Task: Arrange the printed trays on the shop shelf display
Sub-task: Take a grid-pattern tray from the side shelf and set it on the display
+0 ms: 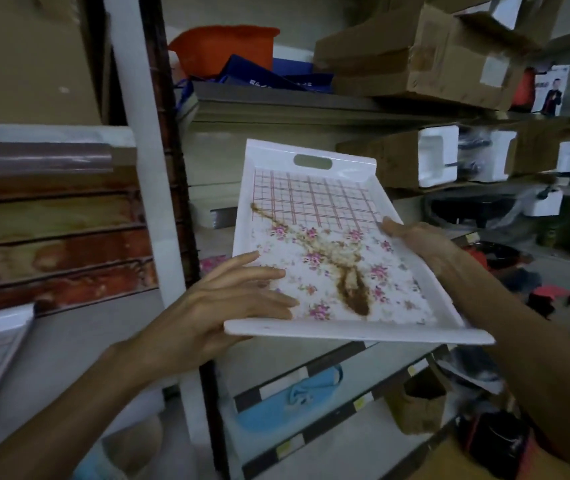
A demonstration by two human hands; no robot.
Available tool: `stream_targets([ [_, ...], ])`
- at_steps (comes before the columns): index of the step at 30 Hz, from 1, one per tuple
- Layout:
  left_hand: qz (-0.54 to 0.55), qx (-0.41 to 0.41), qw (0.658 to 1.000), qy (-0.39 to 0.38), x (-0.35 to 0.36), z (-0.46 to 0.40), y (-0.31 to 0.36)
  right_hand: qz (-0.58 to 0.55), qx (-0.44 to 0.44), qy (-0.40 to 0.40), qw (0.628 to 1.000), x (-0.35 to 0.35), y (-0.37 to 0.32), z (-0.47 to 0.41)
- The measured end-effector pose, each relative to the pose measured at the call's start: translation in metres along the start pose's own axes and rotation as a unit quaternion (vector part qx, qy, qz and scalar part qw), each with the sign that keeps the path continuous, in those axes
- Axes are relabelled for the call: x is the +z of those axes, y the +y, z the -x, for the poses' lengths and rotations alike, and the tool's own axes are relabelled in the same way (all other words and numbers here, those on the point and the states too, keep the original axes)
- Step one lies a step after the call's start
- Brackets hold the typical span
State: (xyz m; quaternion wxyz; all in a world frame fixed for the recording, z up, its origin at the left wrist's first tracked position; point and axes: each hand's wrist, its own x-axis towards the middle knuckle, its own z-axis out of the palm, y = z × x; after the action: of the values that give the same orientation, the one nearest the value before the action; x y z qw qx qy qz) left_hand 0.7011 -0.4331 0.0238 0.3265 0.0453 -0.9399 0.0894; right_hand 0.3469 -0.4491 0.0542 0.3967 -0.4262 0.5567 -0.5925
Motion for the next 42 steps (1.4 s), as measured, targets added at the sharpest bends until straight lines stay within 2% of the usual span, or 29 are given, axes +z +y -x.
stream_targets([
  [3,-0.035,-0.049,0.998,-0.034,-0.008,0.024,-0.001,0.01,-0.029,0.037,0.999,0.007,0.014,0.009],
  [6,-0.059,-0.131,0.988,-0.052,-0.014,0.058,-0.006,-0.008,-0.06,0.037,0.998,0.019,0.026,0.022],
  [7,-0.059,-0.168,0.983,-0.045,-0.015,0.068,-0.007,-0.017,-0.073,0.027,0.997,0.023,0.03,0.027],
  [9,-0.016,-0.272,0.962,0.017,-0.014,0.085,-0.005,-0.031,-0.091,0.011,0.995,0.033,0.04,0.037],
  [10,0.045,-0.347,0.934,0.063,-0.012,0.091,-0.001,-0.039,-0.095,0.006,0.995,0.04,0.045,0.043],
  [11,0.129,-0.423,0.889,0.118,-0.009,0.093,0.005,-0.042,-0.101,0.004,0.994,0.047,0.051,0.047],
  [13,0.277,-0.536,0.772,0.199,0.001,0.097,0.018,-0.042,-0.096,-0.002,0.995,0.063,0.064,0.054],
  [14,0.311,-0.57,0.729,0.216,0.006,0.1,0.023,-0.044,-0.09,-0.007,0.995,0.072,0.071,0.059],
  [15,0.323,-0.593,0.703,0.222,0.01,0.104,0.028,-0.047,-0.085,-0.014,0.995,0.081,0.078,0.063],
  [16,0.319,-0.607,0.692,0.227,0.012,0.108,0.034,-0.052,-0.083,-0.019,0.995,0.091,0.084,0.069],
  [19,0.297,-0.625,0.679,0.245,0.017,0.127,0.042,-0.065,-0.084,-0.032,0.994,0.118,0.103,0.079],
  [22,0.264,-0.634,0.682,0.25,0.015,0.149,0.047,-0.076,-0.088,-0.062,0.991,0.144,0.114,0.088],
  [29,0.203,-0.652,0.666,0.3,-0.014,0.206,0.056,-0.077,-0.076,-0.115,0.987,0.216,0.125,0.098],
  [42,0.162,-0.697,0.597,0.361,-0.125,0.325,0.024,-0.056,-0.064,-0.208,0.974,0.405,0.125,0.096],
])
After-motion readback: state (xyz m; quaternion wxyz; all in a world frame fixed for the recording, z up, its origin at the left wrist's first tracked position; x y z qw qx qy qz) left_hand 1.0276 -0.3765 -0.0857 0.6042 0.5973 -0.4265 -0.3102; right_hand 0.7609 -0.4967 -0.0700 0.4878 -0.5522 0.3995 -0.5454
